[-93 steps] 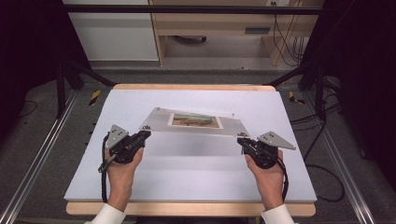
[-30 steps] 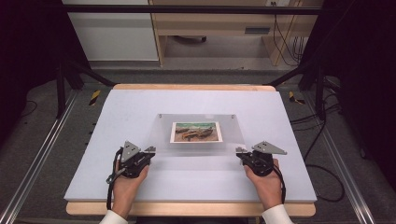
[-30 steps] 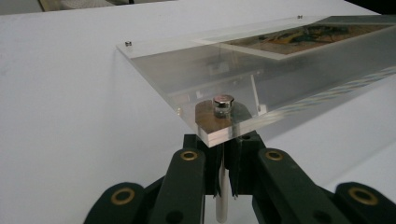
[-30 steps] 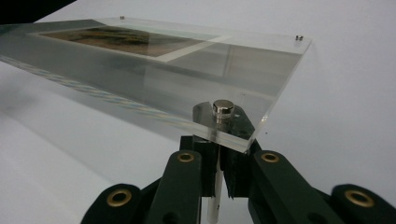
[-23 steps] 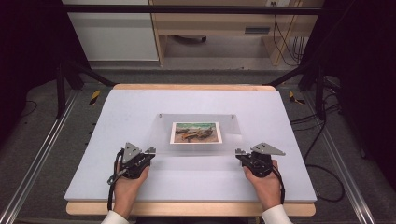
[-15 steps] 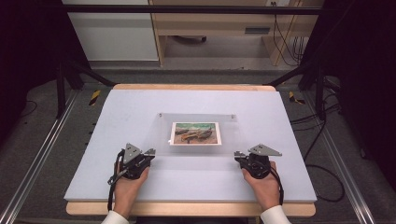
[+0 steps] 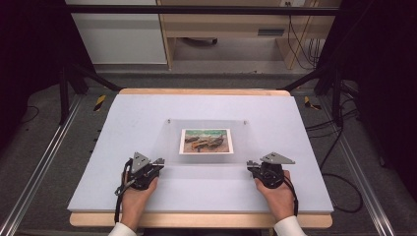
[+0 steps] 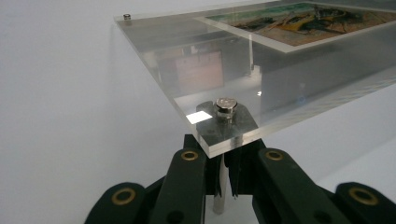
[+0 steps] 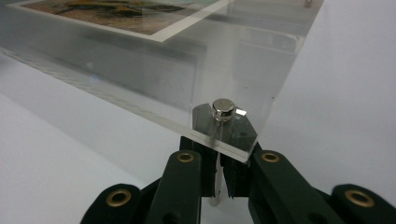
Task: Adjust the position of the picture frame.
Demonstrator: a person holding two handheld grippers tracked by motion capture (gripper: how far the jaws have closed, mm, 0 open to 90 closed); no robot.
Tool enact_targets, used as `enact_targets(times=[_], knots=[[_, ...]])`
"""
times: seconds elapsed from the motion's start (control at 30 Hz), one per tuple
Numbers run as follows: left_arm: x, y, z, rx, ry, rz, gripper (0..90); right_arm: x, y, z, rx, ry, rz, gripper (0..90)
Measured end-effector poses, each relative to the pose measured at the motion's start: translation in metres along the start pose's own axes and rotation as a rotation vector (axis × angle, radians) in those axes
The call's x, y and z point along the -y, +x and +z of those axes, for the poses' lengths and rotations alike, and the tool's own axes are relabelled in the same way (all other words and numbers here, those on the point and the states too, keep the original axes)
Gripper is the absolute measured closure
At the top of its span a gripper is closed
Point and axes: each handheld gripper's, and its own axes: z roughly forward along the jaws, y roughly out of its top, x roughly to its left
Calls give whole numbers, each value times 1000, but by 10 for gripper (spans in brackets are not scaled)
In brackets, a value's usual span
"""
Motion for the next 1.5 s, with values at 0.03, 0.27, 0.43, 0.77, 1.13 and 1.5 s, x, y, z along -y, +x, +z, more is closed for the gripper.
enact_targets(times=[0.03,0.27,0.43,0.77,1.13,1.5], knots=[[0,0,0,1,-2,1,838,0,-1,0,-2,-3,-3,846],[0,0,0,2,1,1,838,0,-1,0,-6,-2,0,845],[-1,1,0,5,-3,-4,838,-2,0,0,3,-4,-6,846],[-2,-1,0,4,18,11,829,-1,-1,1,8,0,-15,835],[-3,0,-2,-4,29,15,684,-1,-4,-2,37,9,2,622],[-4,3,-3,19,51,8,423,0,-4,-10,60,3,-30,345]])
